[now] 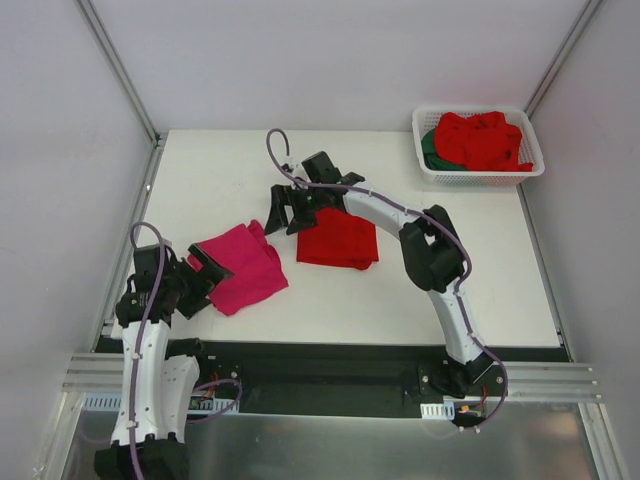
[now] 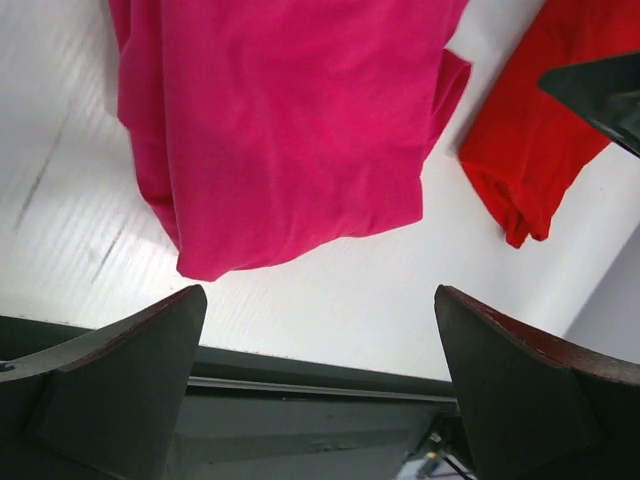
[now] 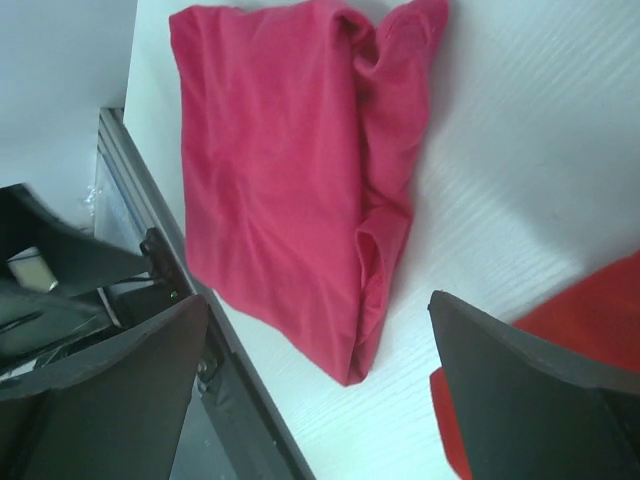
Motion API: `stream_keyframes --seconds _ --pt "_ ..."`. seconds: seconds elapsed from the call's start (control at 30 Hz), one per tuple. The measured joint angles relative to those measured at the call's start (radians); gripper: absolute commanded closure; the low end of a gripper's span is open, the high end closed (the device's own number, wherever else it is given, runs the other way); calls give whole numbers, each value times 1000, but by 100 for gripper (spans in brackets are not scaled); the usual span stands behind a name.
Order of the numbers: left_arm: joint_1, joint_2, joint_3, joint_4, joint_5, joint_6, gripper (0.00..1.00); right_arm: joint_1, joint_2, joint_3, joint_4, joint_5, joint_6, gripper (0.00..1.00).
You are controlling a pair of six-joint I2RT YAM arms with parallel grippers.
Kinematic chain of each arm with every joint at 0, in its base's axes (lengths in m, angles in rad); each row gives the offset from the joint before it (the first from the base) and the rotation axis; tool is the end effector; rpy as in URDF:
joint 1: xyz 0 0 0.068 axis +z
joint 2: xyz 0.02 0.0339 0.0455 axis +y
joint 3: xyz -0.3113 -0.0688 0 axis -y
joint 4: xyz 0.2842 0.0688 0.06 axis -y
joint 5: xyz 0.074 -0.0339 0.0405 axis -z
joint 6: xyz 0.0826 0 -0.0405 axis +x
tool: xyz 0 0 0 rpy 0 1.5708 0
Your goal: Fold and stack the t-shirts
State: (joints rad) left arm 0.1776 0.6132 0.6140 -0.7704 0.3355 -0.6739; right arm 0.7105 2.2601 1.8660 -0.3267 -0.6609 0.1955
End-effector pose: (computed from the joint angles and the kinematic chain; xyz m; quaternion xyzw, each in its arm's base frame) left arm 0.1610 0.0013 0.2471 -0.3157 0.8537 -0.2435 0.3350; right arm 0.4278 0.4350 0.2081 -0.3488 0.7993 0.4365 0.2213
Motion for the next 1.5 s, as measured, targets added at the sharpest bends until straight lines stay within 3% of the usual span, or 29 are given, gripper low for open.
stream_keyframes --seconds 0.17,0.3,0.87,1.07,1.5 --pt "127 19 -116 24 133 -23 0 0 -45 -42 -1 -25 0 4" --pt "138 41 -119 34 143 -24 1 0 -62 -52 1 -37 2 4" --pt "169 451 99 4 -55 36 1 0 -69 -139 48 -76 55 4" --pt "242 571 143 19 -35 111 1 0 -36 -127 66 -98 68 4" --pt "243 829 243 74 69 249 1 1 15 -93 60 -106 80 4"
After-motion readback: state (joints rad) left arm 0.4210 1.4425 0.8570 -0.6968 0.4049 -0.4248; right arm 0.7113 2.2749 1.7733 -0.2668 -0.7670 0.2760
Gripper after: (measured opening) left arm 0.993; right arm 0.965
